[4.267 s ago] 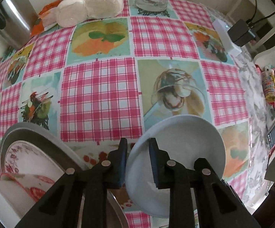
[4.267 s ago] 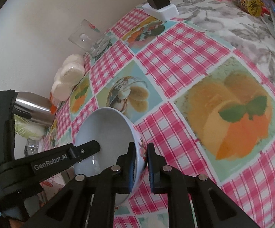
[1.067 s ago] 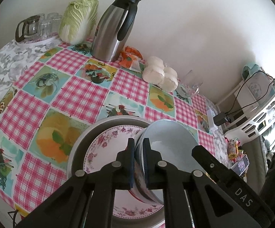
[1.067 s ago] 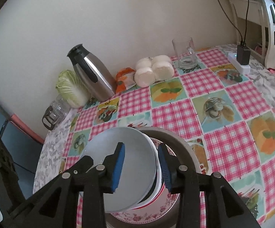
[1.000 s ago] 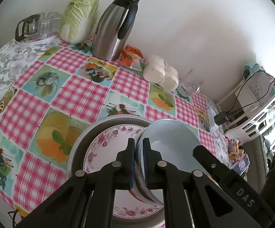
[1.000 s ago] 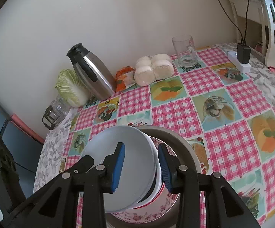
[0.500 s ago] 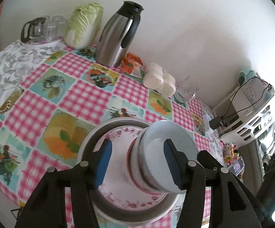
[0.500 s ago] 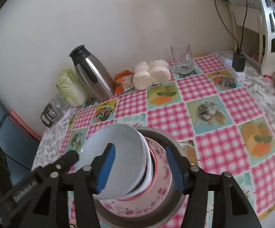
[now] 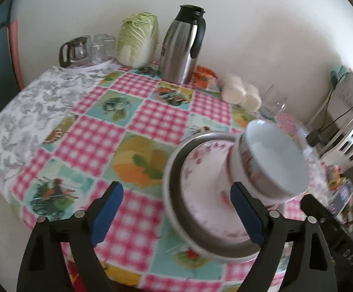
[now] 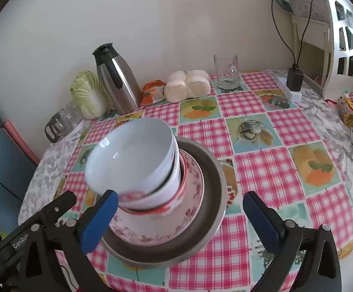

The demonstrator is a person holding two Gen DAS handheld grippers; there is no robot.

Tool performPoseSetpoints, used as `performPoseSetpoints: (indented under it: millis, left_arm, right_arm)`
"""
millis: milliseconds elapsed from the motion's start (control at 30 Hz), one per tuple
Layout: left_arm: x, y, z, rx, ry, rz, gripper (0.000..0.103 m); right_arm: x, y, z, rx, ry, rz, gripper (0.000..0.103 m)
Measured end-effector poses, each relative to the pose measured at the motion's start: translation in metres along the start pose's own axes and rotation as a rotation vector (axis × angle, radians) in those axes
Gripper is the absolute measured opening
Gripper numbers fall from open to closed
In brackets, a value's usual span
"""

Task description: Organize plates and bowls

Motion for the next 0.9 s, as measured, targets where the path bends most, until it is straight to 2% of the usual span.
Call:
performPoseSetpoints:
  millis: [33, 367, 533, 667, 800, 900]
  left_arm:
    - [-0.002, 0.002, -0.004, 0.013, -0.001, 0.009, 0.097]
    - [-0.016, 0.004, -0.031, 0.107, 0.043, 0.011, 0.097]
    - [-0.023, -0.002, -0.036, 0.12, 0.059, 0.008, 0.097]
    - [-0.029, -0.006, -0.039, 0.166, 0.053, 0.043, 0.097]
    - [-0.032, -0.014, -0.045, 0.199, 0.072, 0.024, 0.097]
    - [-0.034, -0.018, -0.049, 0.224, 0.08, 0.038, 0.097]
  right_arm:
    - [-0.002, 0.0, -0.003, -0.009, 0.0, -0.005, 0.103]
    - [-0.021, -0.013, -0.032, -0.071, 0.018, -0.074, 0.103]
    - [-0.031, -0.019, -0.044, -0.085, 0.036, -0.084, 0.103]
    - [-0.038, -0.027, -0.049, -0.093, 0.038, -0.105, 0.103]
    - [-0.045, -0.033, -0.052, -0.098, 0.036, -0.116, 0.103]
    - [-0.051, -0.035, -0.054, -0.098, 0.036, -0.118, 0.103]
Point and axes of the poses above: each gripper's, at about its wrist camera, not at the fingertips, and x roughly the way its jaws point, y to its left, z to its top, the point moved 6 cm from there along x, roughly the way its jaws point, and after that the axes turned 15 degrees about -y, right-handed, at the moved point
